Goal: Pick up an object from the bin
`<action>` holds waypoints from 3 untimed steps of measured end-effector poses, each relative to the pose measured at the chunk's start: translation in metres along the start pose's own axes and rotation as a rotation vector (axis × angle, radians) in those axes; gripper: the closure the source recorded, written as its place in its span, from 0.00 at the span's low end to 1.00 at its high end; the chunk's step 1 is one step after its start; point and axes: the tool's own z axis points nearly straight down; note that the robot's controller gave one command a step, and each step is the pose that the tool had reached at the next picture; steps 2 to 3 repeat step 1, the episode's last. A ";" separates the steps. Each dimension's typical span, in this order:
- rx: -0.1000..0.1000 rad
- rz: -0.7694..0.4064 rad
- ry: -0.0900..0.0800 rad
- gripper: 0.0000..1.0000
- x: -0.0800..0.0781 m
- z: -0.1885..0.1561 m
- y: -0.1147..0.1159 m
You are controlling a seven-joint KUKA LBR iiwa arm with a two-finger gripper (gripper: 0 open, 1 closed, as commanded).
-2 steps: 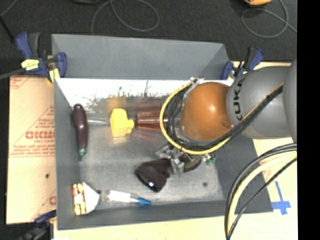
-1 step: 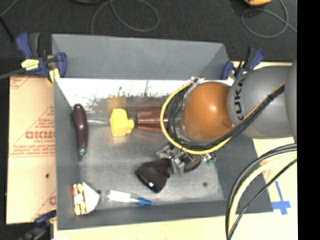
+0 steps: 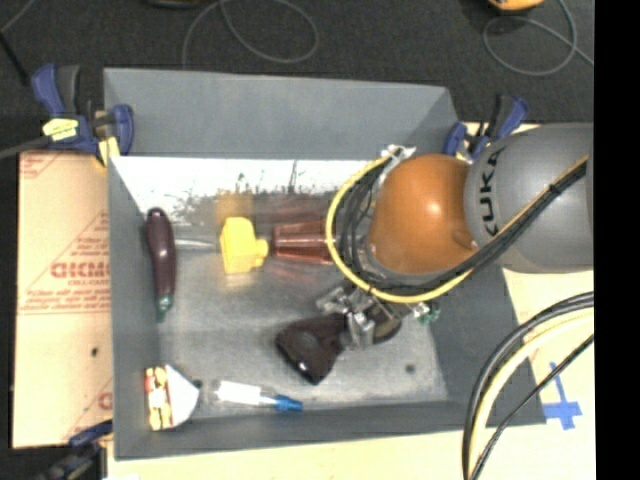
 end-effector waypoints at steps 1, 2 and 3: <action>0.004 0.001 -0.005 1.00 -0.002 -0.019 -0.001; 0.004 0.001 -0.005 1.00 -0.002 -0.019 -0.001; 0.004 0.001 -0.005 1.00 -0.002 -0.019 -0.001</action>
Offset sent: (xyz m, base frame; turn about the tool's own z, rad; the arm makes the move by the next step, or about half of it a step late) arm -0.0001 -0.0002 0.0763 0.0000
